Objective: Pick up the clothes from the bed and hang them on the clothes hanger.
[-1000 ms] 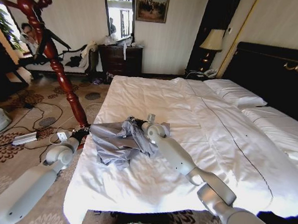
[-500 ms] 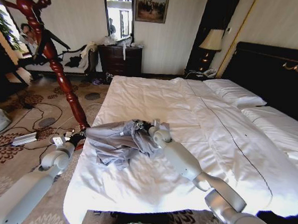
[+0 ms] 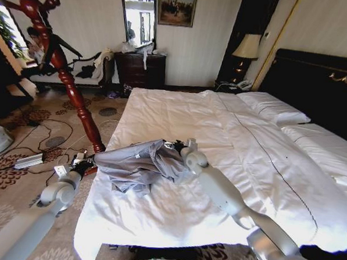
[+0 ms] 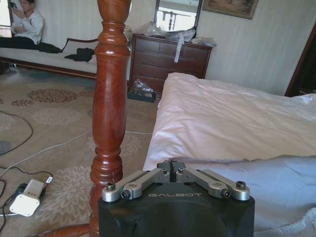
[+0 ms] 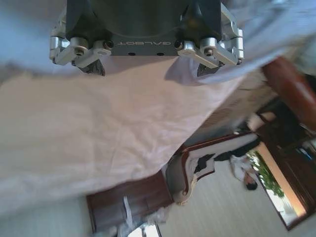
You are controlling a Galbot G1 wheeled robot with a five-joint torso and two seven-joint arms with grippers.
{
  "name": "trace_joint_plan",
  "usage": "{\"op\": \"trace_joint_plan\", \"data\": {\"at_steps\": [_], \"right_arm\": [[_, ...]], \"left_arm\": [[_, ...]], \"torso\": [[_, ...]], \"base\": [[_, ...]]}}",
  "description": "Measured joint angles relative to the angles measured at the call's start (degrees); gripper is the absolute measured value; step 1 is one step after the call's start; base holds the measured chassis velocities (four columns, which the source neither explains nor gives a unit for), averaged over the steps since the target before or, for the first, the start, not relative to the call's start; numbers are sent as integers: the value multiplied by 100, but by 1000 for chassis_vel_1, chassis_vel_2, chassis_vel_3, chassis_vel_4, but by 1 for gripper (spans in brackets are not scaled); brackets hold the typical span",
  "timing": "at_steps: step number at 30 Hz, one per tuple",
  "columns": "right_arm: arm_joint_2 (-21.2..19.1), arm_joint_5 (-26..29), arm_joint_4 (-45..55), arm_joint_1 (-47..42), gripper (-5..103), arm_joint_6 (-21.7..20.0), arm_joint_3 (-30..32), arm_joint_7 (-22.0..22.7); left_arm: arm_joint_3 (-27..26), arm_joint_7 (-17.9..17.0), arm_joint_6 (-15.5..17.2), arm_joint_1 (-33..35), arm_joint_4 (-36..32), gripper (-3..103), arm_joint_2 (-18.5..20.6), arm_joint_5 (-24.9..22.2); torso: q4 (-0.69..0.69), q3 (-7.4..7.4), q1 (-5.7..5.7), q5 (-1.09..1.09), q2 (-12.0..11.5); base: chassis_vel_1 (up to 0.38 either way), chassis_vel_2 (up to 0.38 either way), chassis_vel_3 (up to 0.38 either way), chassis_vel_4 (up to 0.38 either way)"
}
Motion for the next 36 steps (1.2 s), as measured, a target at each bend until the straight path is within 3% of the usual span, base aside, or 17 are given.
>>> {"op": "trace_joint_plan", "data": {"at_steps": [1,2,5,8,9,13,16,20,23,36], "right_arm": [[0,0,0,0,100,0,0,0],[-105,339,183,-101,100,-211,129,-53],[-288,480,375,-237,100,-438,225,-142],[-241,-224,323,-307,100,-355,203,-20],[-241,-224,323,-307,100,-355,203,-20],[-195,-1750,267,-314,100,-75,-147,-30],[-48,-2097,247,-279,100,-36,-342,-68],[233,-2415,35,-146,100,3,-594,-112],[412,-2535,-170,-40,100,21,-784,-135],[738,-3073,-603,247,100,83,-1177,-151]], "left_arm": [[0,0,0,0,0,0,0,0],[-2,2,0,6,13,0,0,0],[3,3,0,5,21,0,0,4],[45,-4,0,-17,-16,0,-15,10],[45,-4,0,-17,-16,0,-15,10],[80,-33,-1,-8,-113,0,-12,33],[81,-40,0,6,-173,0,-8,31],[34,-41,1,87,-216,0,5,25],[-65,-28,1,194,-239,0,7,4],[-198,49,1,362,-272,0,-22,-10]], "torso": [[0,0,0,0,0],[4,0,0,-1,0],[-3,-1,-1,-2,1],[0,0,0,-1,1],[0,0,0,-1,1],[-1,0,0,-2,1],[-2,0,1,-1,1],[4,0,0,-2,0],[0,0,1,-2,0],[1,0,0,-3,0]], "base": [[0,0,0,0],[0,0,0,0],[0,0,0,0],[0,0,0,0],[0,0,0,0],[0,0,0,0],[0,0,0,0],[0,0,0,0],[0,0,0,0],[0,0,0,0]]}}
